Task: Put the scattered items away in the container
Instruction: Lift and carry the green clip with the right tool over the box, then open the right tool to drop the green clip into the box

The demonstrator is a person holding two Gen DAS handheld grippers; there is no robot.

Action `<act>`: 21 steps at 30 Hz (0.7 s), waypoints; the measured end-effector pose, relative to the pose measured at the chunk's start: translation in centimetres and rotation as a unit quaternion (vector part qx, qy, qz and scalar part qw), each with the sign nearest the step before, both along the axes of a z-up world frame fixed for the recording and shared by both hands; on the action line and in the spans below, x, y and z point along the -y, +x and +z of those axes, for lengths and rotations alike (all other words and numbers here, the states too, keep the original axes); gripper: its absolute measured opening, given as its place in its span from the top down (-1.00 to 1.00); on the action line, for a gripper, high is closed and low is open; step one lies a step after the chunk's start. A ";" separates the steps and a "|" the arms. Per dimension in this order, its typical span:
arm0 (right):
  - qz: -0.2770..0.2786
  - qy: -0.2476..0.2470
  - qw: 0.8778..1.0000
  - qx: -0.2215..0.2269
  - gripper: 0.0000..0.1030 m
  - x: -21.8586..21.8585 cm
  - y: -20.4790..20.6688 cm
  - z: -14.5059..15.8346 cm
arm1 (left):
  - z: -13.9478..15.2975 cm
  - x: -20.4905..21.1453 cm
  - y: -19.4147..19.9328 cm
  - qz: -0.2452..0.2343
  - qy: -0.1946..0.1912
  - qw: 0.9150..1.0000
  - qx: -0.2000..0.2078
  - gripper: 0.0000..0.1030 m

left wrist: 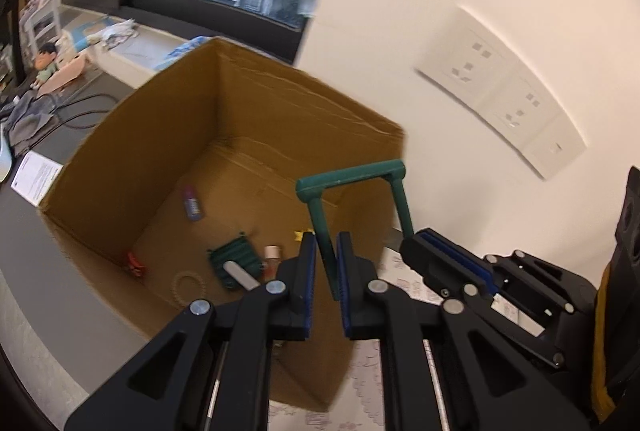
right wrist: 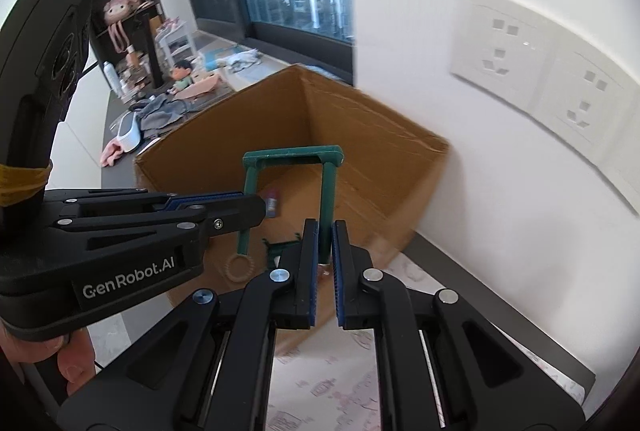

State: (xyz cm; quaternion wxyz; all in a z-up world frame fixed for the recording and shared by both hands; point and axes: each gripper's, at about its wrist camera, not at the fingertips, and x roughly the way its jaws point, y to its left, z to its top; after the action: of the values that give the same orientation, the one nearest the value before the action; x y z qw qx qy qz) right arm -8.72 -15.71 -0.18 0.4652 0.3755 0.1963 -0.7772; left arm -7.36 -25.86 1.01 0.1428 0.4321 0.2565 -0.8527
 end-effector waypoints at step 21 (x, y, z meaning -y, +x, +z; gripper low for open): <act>0.011 0.070 0.997 0.035 0.86 7.1 1.1 -4.9 | -5.1 6.9 1.2 0.023 0.047 0.998 0.036 0.80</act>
State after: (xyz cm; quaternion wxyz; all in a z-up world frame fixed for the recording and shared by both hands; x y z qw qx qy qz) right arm -7.57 -22.78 -5.10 0.4533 0.4317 0.2378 -0.7427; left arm -6.20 -32.75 -4.07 0.1507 0.4630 0.3006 -0.8201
